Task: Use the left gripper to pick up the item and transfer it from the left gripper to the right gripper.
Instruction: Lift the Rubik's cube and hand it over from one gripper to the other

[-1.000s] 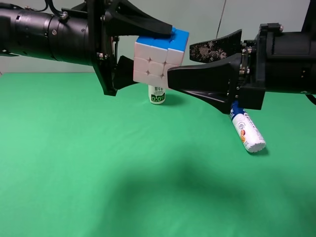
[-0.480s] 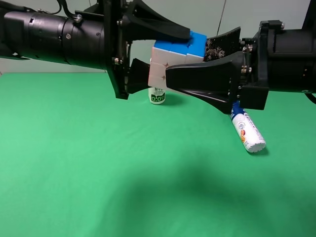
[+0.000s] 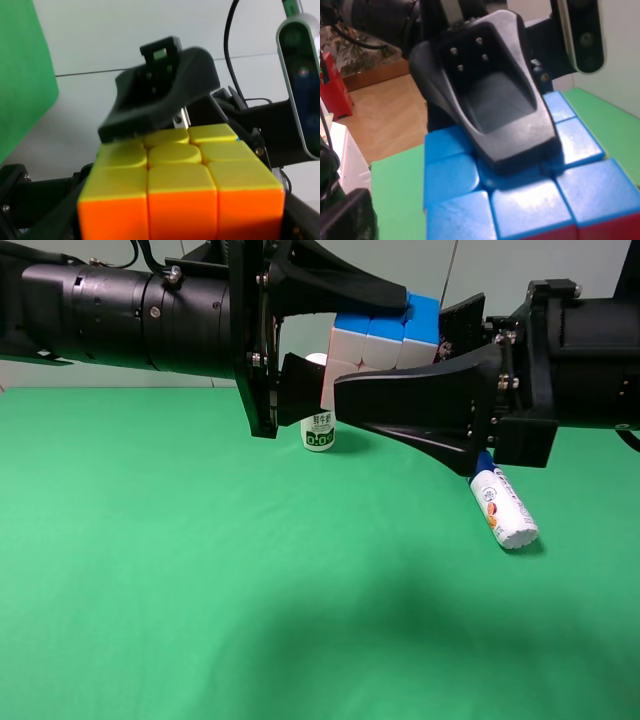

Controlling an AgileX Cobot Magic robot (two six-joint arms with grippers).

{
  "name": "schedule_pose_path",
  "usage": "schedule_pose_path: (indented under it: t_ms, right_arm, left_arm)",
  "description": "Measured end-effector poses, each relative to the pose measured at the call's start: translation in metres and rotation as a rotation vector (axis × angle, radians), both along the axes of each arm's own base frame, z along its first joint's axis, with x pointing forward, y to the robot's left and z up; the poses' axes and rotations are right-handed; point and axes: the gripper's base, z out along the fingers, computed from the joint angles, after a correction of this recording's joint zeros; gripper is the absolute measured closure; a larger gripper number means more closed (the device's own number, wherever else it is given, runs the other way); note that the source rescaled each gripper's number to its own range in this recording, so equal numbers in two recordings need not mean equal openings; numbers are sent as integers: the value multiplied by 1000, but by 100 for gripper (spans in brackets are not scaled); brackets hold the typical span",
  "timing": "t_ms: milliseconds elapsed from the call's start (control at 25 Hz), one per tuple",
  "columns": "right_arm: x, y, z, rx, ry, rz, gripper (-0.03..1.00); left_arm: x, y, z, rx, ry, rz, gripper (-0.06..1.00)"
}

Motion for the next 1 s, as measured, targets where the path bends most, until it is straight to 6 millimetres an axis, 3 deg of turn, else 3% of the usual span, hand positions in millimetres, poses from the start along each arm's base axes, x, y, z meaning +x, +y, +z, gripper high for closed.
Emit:
schedule_pose_path:
  t_ms: [320,440,480,640,1000]
  right_arm:
    - [0,0,0,1,0,0,-2]
    - [1,0,0,-1,0,-7,31]
    - [1,0,0,-1,0,-7,31]
    - [2,-1,0,-9,-2,-24,80]
    - [2,-1,0,-9,-4,-24,80]
  left_arm:
    - [0,0,0,-4,2,3,94]
    - [0,0,0,-5,2,1,94]
    - [0,0,1,-6,2,-2,94]
    - [-2,-1,1,-7,5,-14,94]
    - [-2,-1,1,-5,8,-13,94]
